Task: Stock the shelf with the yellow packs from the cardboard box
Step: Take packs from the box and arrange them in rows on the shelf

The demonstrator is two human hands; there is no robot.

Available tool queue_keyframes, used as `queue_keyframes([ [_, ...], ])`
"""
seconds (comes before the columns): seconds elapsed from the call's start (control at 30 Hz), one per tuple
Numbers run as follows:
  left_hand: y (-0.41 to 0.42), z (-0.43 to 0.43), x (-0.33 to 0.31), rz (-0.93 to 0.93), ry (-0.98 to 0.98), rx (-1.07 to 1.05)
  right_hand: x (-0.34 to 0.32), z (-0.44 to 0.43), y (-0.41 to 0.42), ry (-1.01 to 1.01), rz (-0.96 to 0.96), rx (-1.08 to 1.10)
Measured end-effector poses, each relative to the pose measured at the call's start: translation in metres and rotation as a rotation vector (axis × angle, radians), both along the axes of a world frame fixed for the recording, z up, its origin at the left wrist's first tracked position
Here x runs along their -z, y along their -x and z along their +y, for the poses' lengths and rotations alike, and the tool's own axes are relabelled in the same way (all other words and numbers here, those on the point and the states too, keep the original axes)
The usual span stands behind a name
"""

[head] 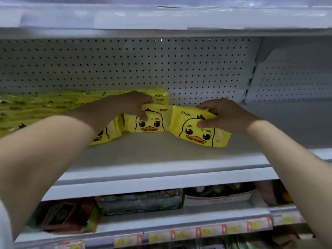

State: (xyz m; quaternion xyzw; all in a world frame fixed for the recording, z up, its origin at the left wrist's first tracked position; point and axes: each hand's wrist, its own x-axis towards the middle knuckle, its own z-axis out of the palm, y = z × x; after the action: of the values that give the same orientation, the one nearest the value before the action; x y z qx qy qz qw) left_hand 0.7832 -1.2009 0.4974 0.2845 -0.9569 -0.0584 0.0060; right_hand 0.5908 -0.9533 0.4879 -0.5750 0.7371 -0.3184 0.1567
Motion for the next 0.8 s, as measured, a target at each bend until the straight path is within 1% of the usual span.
queue_keyframes([
  [0.13,0.001,-0.018,0.007,0.06,-0.006,0.012,0.004,-0.026,-0.007,-0.047,-0.031,-0.054],
  [0.23,-0.003,-0.022,0.012,0.101,-0.043,0.046,0.002,-0.048,-0.017,-0.089,0.0,-0.095],
  [0.27,-0.005,-0.024,0.012,0.153,-0.037,0.078,0.001,-0.056,-0.02,-0.102,0.006,-0.111],
  [0.3,-0.008,-0.022,0.011,0.253,-0.061,0.118,0.0,-0.064,-0.024,-0.112,0.01,-0.127],
  [0.37,-0.019,-0.014,0.004,0.479,-0.215,0.186,-0.002,-0.079,-0.031,-0.123,0.035,-0.151],
  [0.4,-0.024,-0.009,0.0,0.535,-0.288,0.222,-0.002,-0.087,-0.034,-0.119,0.051,-0.156],
  [0.47,-0.032,-0.002,-0.004,0.501,-0.323,0.268,-0.001,-0.103,-0.042,-0.094,0.061,-0.171],
  [0.57,-0.04,-0.006,0.003,0.407,-0.222,0.27,0.002,-0.121,-0.053,-0.063,0.04,-0.205],
  [0.7,-0.049,-0.02,0.013,0.449,-0.138,0.238,0.007,-0.132,-0.055,0.031,-0.012,-0.203],
  [0.8,-0.057,-0.026,0.019,0.467,-0.147,0.219,0.011,-0.136,-0.052,0.07,-0.064,-0.188],
])
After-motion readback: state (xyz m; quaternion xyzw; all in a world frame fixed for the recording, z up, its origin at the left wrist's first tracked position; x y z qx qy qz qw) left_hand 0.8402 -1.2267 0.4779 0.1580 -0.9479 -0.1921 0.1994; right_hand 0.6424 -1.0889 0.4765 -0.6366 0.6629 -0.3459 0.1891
